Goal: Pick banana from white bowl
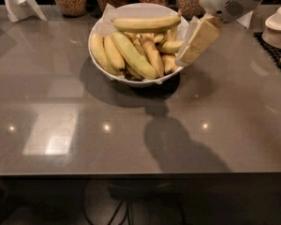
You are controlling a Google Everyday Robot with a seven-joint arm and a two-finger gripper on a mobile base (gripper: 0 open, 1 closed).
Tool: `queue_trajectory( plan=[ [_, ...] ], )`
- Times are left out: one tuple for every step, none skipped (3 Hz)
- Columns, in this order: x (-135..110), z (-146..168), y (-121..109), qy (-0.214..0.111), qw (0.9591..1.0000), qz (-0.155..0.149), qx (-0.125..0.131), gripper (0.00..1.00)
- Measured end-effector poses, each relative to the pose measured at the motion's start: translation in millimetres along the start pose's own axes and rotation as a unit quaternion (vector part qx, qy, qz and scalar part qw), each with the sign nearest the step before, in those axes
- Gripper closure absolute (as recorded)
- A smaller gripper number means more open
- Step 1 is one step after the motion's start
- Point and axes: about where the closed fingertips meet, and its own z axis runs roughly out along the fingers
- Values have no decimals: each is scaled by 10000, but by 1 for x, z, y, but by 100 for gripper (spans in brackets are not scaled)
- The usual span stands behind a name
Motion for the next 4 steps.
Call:
queue_trajectory(
  plan=[
    [0, 0, 0, -1, 10000, -2, 0, 0],
    [-10, 21, -12, -83, 9999, -114, 24, 0],
    [-20, 50, -25, -205, 9995, -246, -2, 2],
    [-30, 70, -40, -298, 9987, -415, 47, 21]
  ],
)
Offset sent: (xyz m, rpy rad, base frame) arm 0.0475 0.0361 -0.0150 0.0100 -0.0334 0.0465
